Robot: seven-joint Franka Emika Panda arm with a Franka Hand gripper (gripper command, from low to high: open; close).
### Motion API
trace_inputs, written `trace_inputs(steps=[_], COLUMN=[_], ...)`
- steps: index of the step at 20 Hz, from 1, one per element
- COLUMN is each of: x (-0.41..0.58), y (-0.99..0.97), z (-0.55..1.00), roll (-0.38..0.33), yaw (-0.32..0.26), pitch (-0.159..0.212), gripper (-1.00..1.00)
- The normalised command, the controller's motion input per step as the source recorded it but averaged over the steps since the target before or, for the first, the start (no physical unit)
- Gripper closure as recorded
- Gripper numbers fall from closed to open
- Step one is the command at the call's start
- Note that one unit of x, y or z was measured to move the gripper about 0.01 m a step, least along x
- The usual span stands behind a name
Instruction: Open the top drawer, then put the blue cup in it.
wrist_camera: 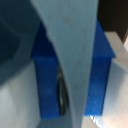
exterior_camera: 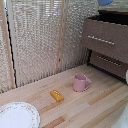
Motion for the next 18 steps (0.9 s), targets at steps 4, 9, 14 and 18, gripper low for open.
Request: trace_inputs(steps=[4,9,14,18], x=[-0.312,-0.076,0.0,0.029], y=[-0.85,-0.34,0.05,0.17], z=[-0.32,-0.13,0.14,0.37], roll=[0.092,0.087,0.14,0.253], yaw=[-0.05,0.015,0.005,0.0], pitch=[-0.107,-0.081,0.06,0.016], gripper=[1.0,-1.0,-1.0,-1.0])
